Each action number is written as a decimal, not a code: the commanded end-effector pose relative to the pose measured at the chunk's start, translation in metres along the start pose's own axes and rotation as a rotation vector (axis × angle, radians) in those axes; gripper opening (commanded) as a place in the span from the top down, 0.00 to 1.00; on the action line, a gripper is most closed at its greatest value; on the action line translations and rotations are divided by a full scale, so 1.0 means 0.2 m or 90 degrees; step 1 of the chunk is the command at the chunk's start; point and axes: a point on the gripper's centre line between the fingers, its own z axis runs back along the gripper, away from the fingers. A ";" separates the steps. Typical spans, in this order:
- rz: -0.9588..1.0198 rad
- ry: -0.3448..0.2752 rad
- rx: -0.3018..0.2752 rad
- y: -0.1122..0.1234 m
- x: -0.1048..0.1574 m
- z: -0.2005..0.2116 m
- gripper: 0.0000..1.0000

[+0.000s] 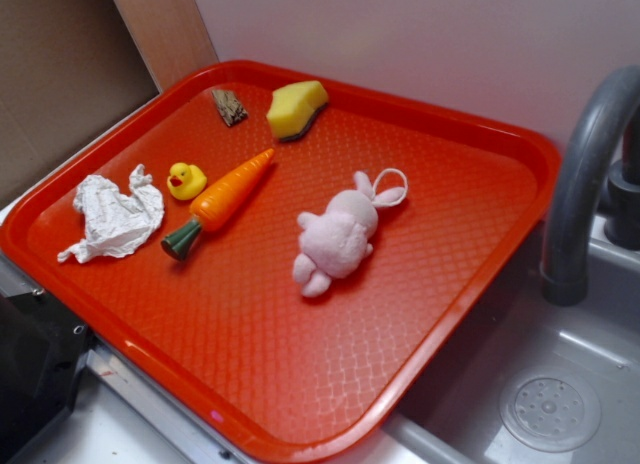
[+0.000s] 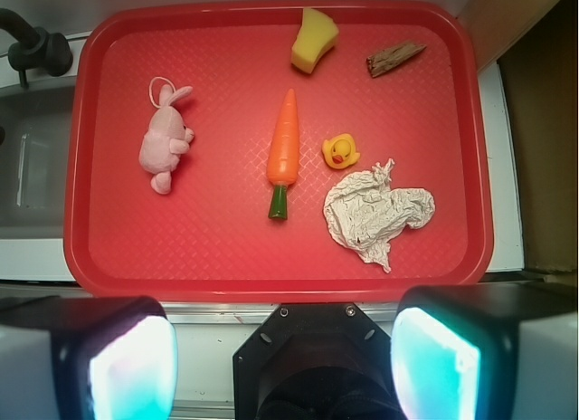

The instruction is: Grab the wood chip.

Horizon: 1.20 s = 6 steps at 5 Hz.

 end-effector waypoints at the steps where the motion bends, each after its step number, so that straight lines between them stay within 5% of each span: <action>1: 0.000 0.000 0.000 0.00 0.00 0.00 0.00; 2: 0.052 -0.086 -0.016 0.02 0.16 -0.08 0.00; 5: 0.404 -0.195 0.157 0.34 0.64 -0.38 0.00; 6: 0.535 -0.243 0.226 0.44 0.66 -0.51 0.00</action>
